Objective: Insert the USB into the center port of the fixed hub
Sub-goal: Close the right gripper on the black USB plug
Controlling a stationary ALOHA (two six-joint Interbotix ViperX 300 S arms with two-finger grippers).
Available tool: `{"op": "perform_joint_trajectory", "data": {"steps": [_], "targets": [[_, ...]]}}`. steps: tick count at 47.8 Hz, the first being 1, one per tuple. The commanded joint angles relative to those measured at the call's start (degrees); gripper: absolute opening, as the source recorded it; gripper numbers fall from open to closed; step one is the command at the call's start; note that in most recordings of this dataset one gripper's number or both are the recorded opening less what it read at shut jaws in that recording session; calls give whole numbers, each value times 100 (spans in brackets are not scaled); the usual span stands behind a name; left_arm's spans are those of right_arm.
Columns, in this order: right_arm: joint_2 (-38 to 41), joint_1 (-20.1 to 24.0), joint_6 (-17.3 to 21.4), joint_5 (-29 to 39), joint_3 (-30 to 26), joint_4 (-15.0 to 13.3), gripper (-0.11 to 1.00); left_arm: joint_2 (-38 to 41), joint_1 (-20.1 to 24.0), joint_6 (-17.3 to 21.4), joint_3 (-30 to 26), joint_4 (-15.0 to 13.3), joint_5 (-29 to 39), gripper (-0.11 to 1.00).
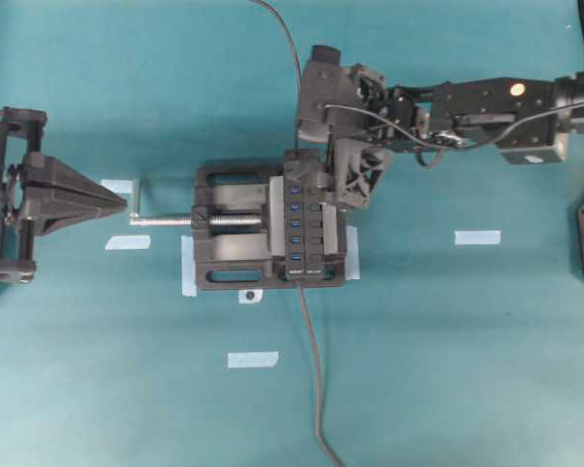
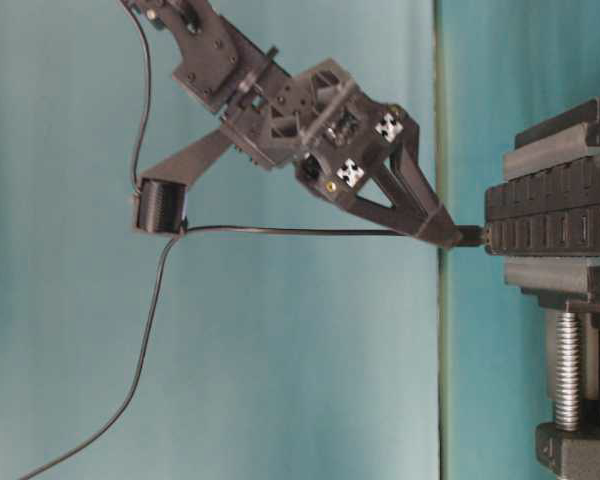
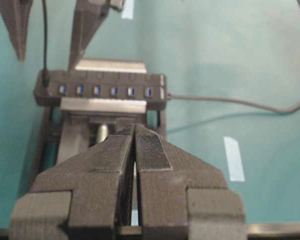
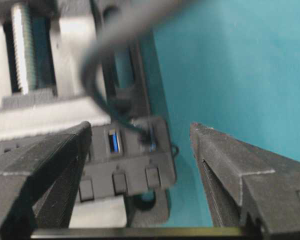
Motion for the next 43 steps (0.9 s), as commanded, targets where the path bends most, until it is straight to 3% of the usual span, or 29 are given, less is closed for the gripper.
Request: {"op": "perform_joint_trajectory", "data": {"steps": [1, 28, 43], "targets": [[-26, 26, -79, -53, -167, 0, 81, 18, 18, -9, -70, 9, -26, 0], [62, 9, -141, -9, -193, 0, 77, 9, 18, -9, -53, 9, -26, 0], [62, 9, -114, -9, -193, 0, 59, 9, 26, -9, -53, 9, -35, 0]]}}
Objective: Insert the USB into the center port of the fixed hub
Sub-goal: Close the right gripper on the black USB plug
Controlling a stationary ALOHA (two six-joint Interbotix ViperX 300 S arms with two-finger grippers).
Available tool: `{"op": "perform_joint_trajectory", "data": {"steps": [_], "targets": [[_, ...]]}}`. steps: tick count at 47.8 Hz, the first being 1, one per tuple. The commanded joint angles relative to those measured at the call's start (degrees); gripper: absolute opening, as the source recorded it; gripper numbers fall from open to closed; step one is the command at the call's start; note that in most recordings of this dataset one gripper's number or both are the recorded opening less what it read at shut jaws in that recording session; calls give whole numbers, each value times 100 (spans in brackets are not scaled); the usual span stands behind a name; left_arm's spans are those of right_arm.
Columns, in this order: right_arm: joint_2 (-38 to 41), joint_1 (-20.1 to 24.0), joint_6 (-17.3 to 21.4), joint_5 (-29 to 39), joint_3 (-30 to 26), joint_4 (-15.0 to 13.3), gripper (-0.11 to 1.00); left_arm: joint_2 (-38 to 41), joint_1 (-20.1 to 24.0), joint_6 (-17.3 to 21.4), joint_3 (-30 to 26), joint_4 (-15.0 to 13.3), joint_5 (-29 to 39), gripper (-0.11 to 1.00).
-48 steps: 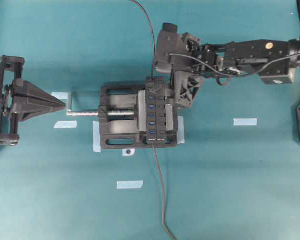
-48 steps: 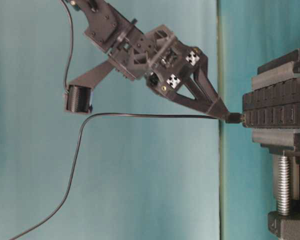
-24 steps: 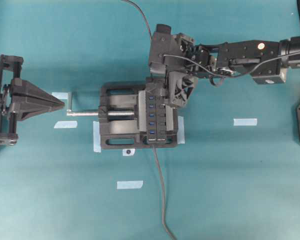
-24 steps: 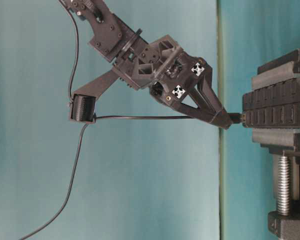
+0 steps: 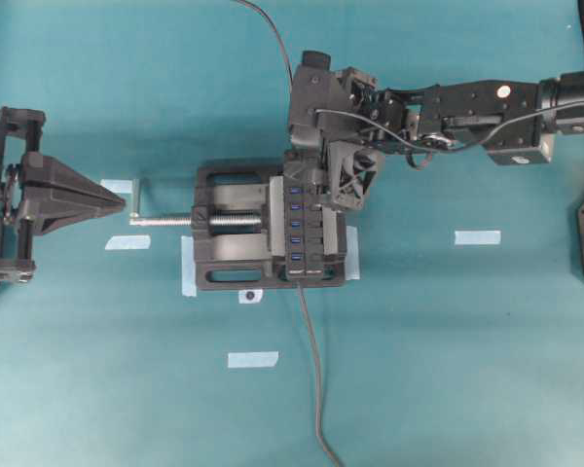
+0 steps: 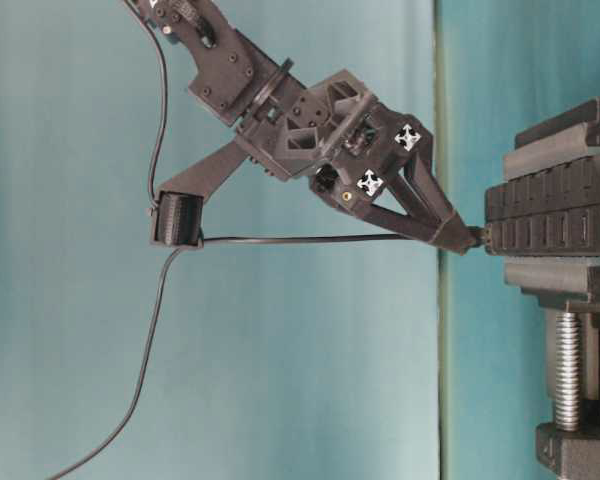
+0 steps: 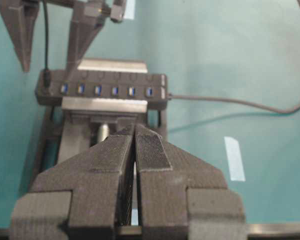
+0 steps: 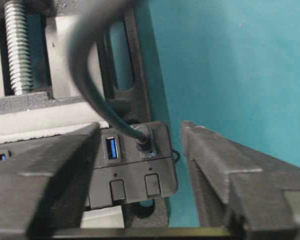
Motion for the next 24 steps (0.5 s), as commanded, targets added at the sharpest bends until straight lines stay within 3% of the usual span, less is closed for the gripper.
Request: {"op": "perform_joint_trajectory", "data": {"steps": [1, 10, 24], "targets": [[-70, 9, -18, -18, -132, 0, 58, 18, 9, -9, -62, 9, -35, 0], [-79, 18, -9, -18, -123, 9, 46, 18, 9, -9, -70, 9, -35, 0], [-105, 44, -18, -26, -132, 9, 14, 9, 9, -18, -70, 9, -35, 0]]}}
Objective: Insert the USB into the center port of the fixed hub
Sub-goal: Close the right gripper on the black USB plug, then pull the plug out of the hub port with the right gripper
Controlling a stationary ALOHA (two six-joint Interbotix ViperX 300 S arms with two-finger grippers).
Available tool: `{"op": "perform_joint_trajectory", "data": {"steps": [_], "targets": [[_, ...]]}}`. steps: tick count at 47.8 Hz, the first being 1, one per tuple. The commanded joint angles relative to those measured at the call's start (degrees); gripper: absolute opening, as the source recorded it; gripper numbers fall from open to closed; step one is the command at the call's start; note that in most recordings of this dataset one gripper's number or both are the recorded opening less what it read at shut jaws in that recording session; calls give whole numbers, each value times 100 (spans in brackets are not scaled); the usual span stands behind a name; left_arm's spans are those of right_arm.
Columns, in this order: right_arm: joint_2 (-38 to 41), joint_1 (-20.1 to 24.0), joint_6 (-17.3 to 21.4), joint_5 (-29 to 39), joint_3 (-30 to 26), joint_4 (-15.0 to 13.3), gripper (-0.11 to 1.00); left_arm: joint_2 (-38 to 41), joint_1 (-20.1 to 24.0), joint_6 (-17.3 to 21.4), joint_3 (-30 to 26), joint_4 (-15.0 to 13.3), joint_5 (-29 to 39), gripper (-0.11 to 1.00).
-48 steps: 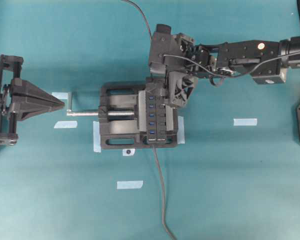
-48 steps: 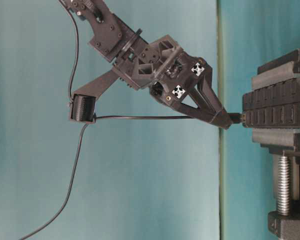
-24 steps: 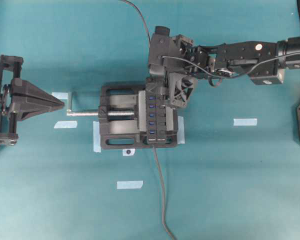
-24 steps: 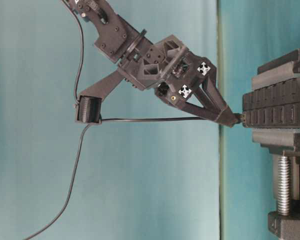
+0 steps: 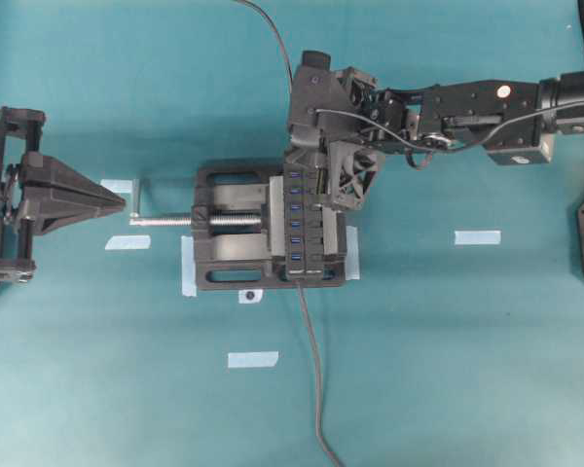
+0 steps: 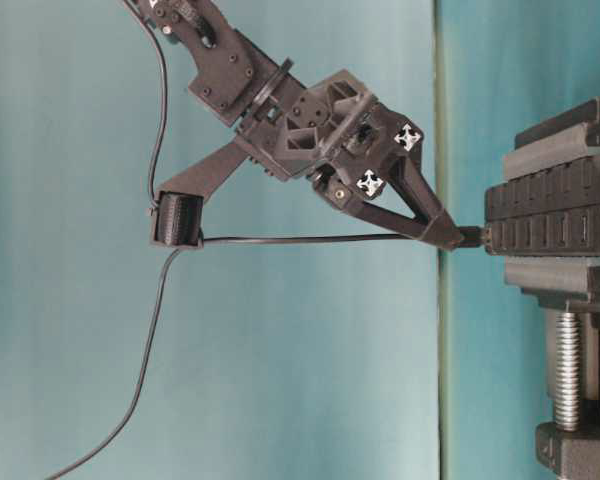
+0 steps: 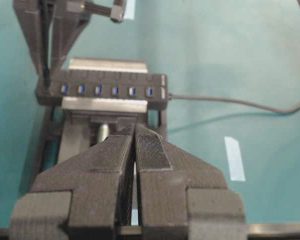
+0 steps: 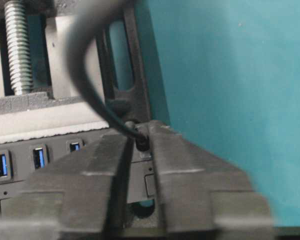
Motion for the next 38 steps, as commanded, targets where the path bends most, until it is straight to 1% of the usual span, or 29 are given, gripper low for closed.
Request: {"op": "perform_joint_trajectory", "data": {"steps": [1, 7, 15, 27, 38], "targets": [[-114, 35, -18, -18, -132, 9, 12, 9, 18, -9, -70, 9, -35, 0], [-123, 53, 0, -26, -123, 18, 9, -35, 18, 0, -62, 9, -35, 0], [-123, 70, 9, -18, -123, 18, 9, -114, 9, -18, 0, 9, -35, 0], [-167, 79, 35, -18, -149, 35, 9, -202, 18, -167, 44, 9, -35, 0], [-360, 79, 44, 18, -149, 44, 9, -202, 9, -158, 79, 9, -35, 0]]}}
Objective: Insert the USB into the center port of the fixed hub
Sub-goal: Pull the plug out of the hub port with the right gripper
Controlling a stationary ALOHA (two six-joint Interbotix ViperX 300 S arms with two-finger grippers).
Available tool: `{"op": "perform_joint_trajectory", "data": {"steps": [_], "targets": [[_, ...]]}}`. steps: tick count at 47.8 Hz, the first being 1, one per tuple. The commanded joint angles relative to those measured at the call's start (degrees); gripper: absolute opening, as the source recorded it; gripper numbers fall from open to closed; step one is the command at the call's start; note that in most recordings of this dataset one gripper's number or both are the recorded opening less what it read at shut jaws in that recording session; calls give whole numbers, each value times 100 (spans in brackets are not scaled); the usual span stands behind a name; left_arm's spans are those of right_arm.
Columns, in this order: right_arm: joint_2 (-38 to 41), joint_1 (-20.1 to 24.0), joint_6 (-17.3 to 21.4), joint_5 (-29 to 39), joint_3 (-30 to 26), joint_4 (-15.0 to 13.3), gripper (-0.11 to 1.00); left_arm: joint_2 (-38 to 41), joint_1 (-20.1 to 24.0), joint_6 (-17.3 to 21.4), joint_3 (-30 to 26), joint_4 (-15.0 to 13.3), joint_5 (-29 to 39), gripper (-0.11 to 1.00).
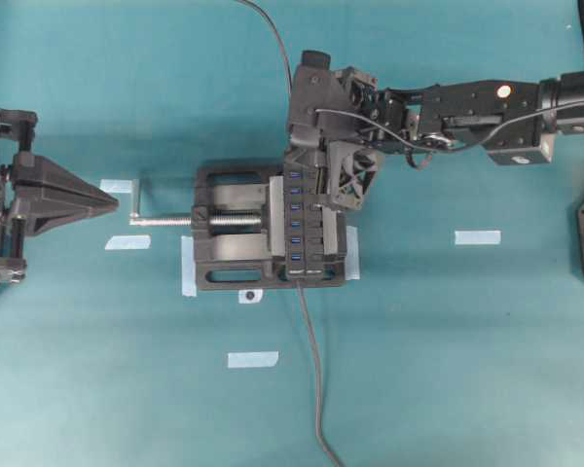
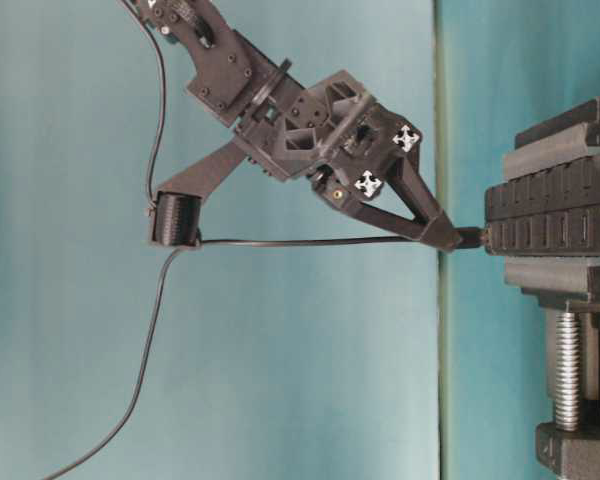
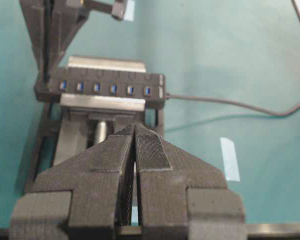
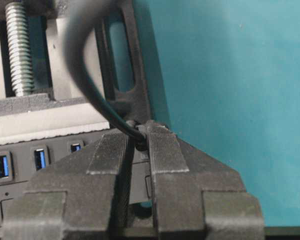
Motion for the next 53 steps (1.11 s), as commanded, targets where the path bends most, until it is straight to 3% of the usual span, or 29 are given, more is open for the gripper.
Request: {"op": "perform_joint_trajectory", "data": {"steps": [1, 53], "targets": [[-246, 53, 26, 18, -141, 9, 9, 18, 0, -9, -70, 9, -35, 0], [-624, 211, 35, 281, -141, 167, 7, 18, 9, -9, -53, 9, -44, 0]]}}
